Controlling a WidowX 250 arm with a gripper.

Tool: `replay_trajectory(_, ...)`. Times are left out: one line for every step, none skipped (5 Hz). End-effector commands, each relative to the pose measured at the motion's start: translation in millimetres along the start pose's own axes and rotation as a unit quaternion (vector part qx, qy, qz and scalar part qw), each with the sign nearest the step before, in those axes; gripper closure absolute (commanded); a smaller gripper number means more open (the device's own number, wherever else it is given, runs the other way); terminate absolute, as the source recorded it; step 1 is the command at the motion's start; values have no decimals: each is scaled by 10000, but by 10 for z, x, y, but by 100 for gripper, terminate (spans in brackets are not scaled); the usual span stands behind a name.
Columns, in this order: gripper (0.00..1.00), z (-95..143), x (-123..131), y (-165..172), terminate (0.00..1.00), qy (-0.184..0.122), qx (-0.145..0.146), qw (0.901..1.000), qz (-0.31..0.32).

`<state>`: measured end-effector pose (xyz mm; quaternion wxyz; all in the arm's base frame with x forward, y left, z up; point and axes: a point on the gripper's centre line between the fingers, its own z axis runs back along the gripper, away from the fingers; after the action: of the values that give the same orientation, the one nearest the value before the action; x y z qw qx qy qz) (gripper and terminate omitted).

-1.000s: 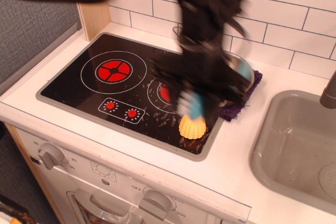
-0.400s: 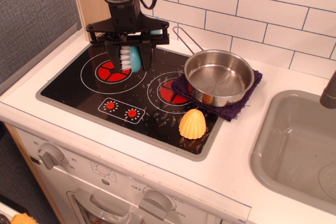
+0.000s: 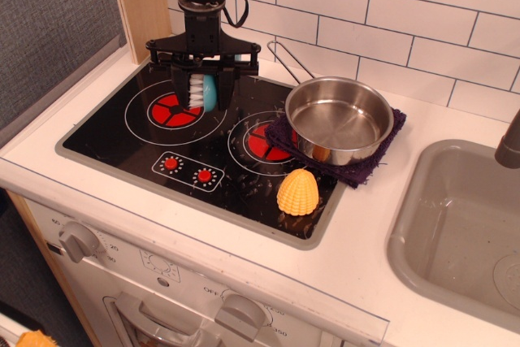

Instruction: Move the brush and put it in between the burners.

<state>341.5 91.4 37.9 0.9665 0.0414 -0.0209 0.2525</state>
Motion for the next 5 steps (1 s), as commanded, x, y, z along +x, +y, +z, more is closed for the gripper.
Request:
replay_trajectory(0,54,14,57,0,-253,-192,9993,-193)
replay_trajectory(0,310,24,-11,0,-542,-359,9967,-495)
replay_trajectory(0,656,-11,-150,0,-930,-595,9889,-990)
replay_trajectory(0,736,-114,-250,0,-983,-775,9841,-1261)
replay_trajectory(0,678,-205,-338,0,-819,-909,9761,-1798)
